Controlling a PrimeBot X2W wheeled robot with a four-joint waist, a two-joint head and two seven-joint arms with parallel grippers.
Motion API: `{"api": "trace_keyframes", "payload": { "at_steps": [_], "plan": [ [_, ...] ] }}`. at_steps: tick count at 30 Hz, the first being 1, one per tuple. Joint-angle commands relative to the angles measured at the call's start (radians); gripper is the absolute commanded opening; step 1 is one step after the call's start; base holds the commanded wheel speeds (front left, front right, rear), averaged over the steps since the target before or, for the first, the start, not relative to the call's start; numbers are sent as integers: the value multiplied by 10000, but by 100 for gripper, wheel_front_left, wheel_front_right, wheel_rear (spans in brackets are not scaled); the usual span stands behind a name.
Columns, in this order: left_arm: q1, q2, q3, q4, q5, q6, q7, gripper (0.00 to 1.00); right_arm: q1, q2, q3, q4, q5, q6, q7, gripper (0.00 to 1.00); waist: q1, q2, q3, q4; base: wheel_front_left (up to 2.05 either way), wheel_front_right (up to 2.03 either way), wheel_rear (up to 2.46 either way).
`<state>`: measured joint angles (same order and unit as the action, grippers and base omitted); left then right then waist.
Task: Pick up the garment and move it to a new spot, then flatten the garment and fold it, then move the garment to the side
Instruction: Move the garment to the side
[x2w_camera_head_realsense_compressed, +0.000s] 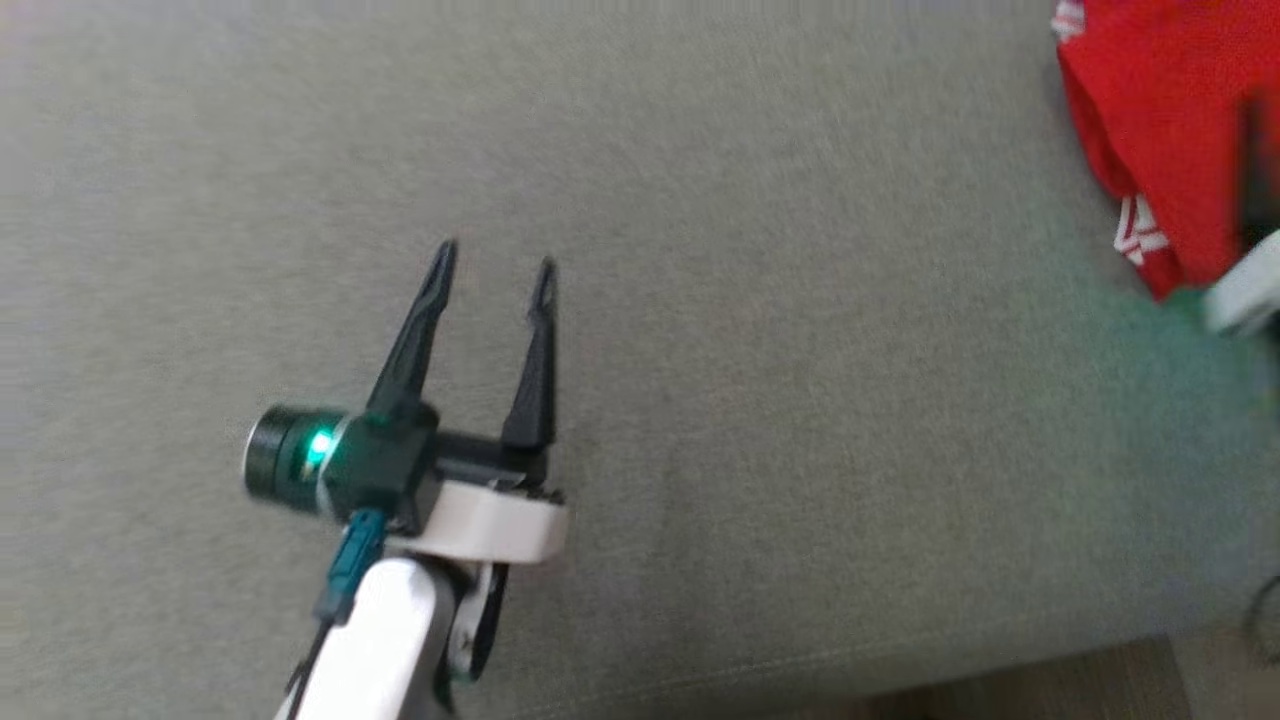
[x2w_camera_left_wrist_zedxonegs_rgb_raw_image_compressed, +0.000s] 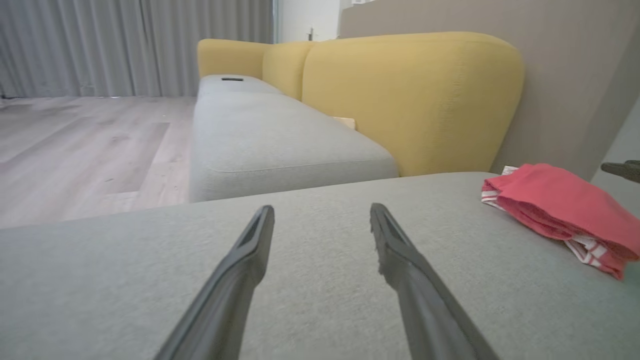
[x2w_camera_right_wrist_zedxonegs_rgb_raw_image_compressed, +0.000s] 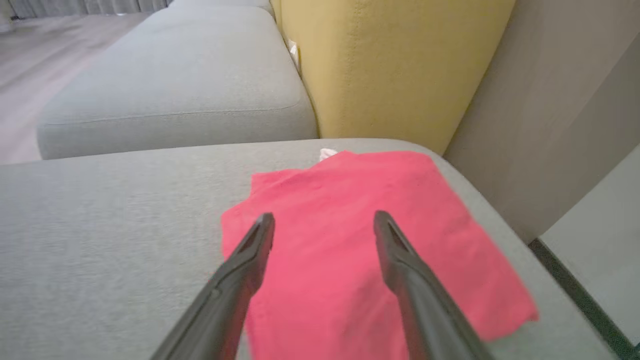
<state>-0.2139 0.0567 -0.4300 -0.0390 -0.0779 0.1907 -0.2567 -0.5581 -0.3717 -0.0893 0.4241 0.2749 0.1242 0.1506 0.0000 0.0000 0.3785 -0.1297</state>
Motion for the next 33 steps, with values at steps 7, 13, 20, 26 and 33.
{"api": "trace_keyframes", "payload": {
  "at_steps": [7, 13, 20, 26, 33],
  "plan": [
    [993, -23, 1042, 158, -192, 63, -51, 100, 1543, 1348, 1488, -346, 409, 65, -1246, 100, 0, 0, -1895, 1126, 0, 0, 0],
    [1881, -27, 1551, 261, -219, 60, -51, 100, 2706, 2241, 2154, -40, 512, 65, -3328, 100, 0, 0, -2996, 1617, 0, 0, 0],
    [3036, -22, 2017, 56, -197, -225, -51, 100, 4029, 2753, 2060, -387, -73, 65, -4112, 100, 0, 0, -3949, 1989, 0, 0, 0],
    [3739, -35, 2303, -112, -79, -555, -51, 100, 5541, 3088, 1665, -1921, -995, 65, -4121, 100, 0, 0, -4420, 2072, 0, 0, 0],
    [4189, -49, 2433, -25, -12, -819, -51, 100, 6434, 3201, 1543, -2277, -1213, 65, -4122, 100, 0, 0, -4819, 2003, 0, 0, 0]
  ]
}}
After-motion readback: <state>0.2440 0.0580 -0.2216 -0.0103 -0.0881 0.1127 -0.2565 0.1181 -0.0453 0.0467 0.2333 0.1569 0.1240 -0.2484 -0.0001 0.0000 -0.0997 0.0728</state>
